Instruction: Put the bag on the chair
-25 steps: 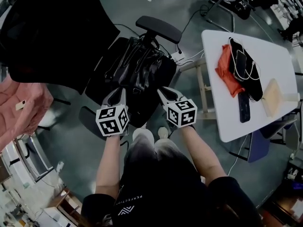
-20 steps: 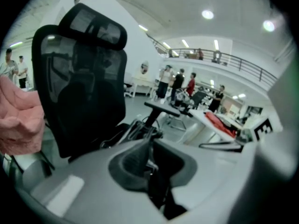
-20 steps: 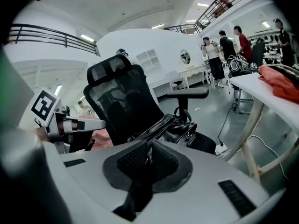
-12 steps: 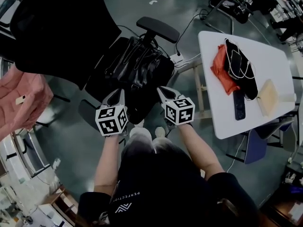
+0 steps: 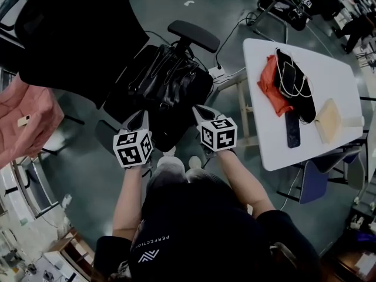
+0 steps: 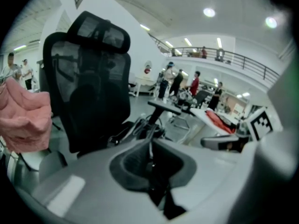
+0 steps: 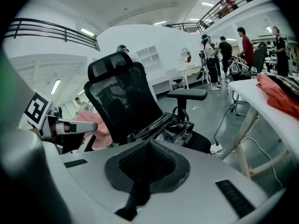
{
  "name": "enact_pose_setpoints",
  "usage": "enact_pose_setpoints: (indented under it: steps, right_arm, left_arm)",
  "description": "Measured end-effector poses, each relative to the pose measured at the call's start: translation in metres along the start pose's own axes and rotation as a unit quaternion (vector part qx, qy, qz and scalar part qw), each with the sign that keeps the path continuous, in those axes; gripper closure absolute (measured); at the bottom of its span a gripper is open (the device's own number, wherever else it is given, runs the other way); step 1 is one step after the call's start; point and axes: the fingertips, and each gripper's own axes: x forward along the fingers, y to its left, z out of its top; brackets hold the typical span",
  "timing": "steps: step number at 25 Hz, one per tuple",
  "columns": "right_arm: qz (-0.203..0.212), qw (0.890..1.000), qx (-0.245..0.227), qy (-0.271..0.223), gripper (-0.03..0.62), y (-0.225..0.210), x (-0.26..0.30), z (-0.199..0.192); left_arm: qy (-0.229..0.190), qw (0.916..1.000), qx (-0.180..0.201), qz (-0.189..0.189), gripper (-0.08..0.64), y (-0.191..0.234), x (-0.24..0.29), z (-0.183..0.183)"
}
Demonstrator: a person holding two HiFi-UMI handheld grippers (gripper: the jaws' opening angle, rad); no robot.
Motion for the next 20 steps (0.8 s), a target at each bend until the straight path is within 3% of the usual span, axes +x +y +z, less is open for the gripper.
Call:
enact_pose_setpoints:
  steps: [20]
  right_arm:
    - [-0.001,1.0,0.007,0.022,0.594,0.0,0.023,0.006]
  left_arm:
    - [0.024,0.9997,-0.007,-0.002,0.532,0.019,0.014,-0.001]
